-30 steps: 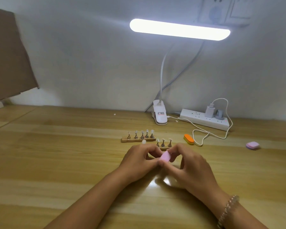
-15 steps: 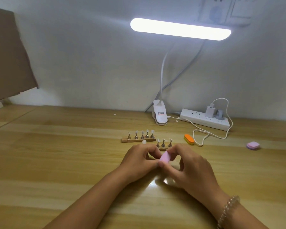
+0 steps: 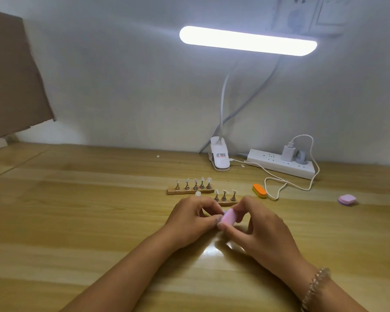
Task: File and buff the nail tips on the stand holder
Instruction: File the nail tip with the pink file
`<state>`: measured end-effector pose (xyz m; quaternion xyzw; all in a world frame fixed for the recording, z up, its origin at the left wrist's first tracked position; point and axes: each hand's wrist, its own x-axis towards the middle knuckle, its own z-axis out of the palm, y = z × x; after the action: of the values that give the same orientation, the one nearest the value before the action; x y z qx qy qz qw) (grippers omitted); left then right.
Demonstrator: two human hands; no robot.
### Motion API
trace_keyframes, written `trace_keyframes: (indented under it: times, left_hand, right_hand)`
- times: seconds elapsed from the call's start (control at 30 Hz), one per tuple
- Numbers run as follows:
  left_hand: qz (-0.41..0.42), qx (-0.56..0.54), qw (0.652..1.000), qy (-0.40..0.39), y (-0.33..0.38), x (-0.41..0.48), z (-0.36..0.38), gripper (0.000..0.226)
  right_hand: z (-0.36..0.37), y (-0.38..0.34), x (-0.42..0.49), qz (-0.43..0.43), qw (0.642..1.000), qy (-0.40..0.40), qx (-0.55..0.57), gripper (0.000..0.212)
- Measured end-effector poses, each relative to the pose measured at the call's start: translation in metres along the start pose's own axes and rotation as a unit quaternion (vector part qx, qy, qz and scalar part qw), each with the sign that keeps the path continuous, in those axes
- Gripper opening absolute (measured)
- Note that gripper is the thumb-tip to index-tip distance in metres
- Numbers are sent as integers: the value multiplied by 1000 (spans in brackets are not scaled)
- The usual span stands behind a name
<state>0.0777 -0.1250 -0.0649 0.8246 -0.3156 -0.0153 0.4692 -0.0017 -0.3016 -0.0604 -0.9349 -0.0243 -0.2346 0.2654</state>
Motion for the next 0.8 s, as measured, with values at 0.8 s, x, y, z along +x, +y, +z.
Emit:
trace_keyframes:
  times: [0.8]
  left_hand:
    - [9, 17, 1000, 12, -2, 0, 1, 11]
  right_hand:
    - [-1, 0, 4, 11, 1000, 7, 28, 36]
